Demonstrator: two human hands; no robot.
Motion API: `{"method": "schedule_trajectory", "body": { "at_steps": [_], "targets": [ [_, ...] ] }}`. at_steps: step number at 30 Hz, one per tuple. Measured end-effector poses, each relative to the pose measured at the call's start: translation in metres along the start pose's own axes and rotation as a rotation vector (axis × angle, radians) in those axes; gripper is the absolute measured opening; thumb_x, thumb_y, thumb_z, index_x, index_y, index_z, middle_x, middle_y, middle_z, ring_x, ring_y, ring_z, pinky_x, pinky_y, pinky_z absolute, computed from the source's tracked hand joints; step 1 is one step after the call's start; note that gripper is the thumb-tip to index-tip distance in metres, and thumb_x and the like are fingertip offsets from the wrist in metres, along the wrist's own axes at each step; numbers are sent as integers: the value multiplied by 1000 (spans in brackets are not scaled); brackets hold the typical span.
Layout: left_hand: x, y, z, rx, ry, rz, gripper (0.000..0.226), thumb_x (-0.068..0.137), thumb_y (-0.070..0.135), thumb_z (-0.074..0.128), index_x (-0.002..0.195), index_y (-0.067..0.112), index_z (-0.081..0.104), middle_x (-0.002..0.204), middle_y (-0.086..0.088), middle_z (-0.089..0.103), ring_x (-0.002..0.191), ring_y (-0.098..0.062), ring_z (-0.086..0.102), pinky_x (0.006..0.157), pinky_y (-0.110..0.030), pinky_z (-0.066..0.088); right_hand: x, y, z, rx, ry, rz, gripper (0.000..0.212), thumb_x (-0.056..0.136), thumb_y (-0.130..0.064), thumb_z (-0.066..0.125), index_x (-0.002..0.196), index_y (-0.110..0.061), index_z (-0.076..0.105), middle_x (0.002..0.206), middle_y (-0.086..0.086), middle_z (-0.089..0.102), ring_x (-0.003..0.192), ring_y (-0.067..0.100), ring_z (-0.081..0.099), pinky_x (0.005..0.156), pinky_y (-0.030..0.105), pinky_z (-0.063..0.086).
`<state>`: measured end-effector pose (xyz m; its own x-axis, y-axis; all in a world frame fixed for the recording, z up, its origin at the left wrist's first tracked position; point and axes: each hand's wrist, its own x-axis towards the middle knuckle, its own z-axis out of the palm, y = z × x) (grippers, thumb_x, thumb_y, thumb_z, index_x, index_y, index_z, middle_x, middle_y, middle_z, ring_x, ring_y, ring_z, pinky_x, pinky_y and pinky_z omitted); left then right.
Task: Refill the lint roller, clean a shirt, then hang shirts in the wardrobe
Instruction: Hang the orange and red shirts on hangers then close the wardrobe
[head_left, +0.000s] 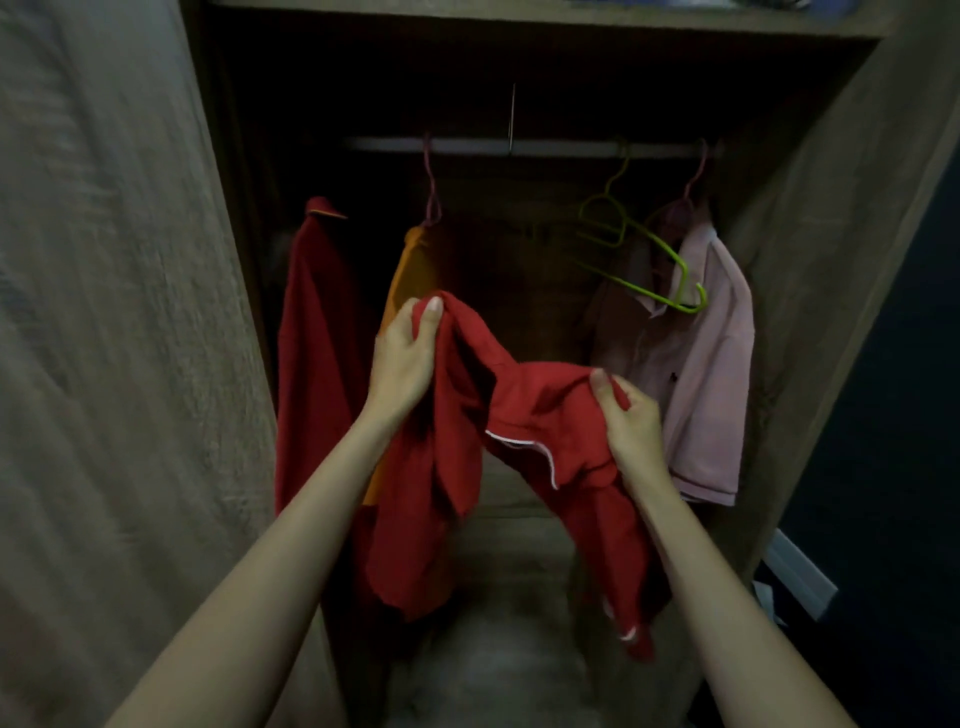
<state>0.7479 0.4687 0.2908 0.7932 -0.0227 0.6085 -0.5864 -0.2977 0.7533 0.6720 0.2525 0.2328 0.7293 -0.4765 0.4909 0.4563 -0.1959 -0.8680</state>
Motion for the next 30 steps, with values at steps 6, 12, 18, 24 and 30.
{"method": "schedule_trajectory", "body": {
  "at_steps": [6, 12, 18, 24, 30],
  "targets": [
    [-27, -4, 17, 172, -3, 249, 32, 93, 39, 54, 117, 18, 54, 109, 3, 56, 99, -15, 58, 91, -37, 47, 38, -39, 18, -73, 10, -109, 27, 90, -26, 62, 67, -17, 53, 59, -6, 48, 50, -6, 42, 54, 12, 34],
    [-50, 2, 39, 1, -405, -46, 56, 90, 52, 56, 136, 21, 50, 127, 9, 56, 124, -7, 50, 101, -21, 38, 40, -37, 50, -225, -101, -147, 22, 92, -33, 58, 75, -18, 58, 70, -13, 55, 68, -4, 50, 69, 12, 38],
    [-51, -12, 48, -64, -411, -48, 20, 94, 26, 60, 84, 9, 54, 73, -3, 56, 67, -4, 48, 67, -28, 41, 38, -36, 46, -254, -87, -154, 33, 97, -37, 48, 67, -24, 46, 56, -6, 38, 47, -2, 37, 54, 18, 31],
    [-33, 8, 61, -212, -246, -162, 28, 96, 16, 53, 71, 23, 42, 67, 7, 46, 60, -2, 42, 62, -23, 36, 32, -35, 25, -142, -98, -32, 28, 97, -37, 48, 85, -14, 59, 75, -6, 57, 68, -4, 51, 66, 14, 38],
    [-3, 22, 60, -520, -6, -365, 20, 98, 13, 46, 81, 19, 53, 79, -1, 56, 72, -12, 55, 65, -21, 45, 18, -8, -13, 106, -288, 357, 53, 84, -60, 49, 91, -14, 74, 92, 2, 74, 87, 12, 67, 84, 29, 50]
  ]
}}
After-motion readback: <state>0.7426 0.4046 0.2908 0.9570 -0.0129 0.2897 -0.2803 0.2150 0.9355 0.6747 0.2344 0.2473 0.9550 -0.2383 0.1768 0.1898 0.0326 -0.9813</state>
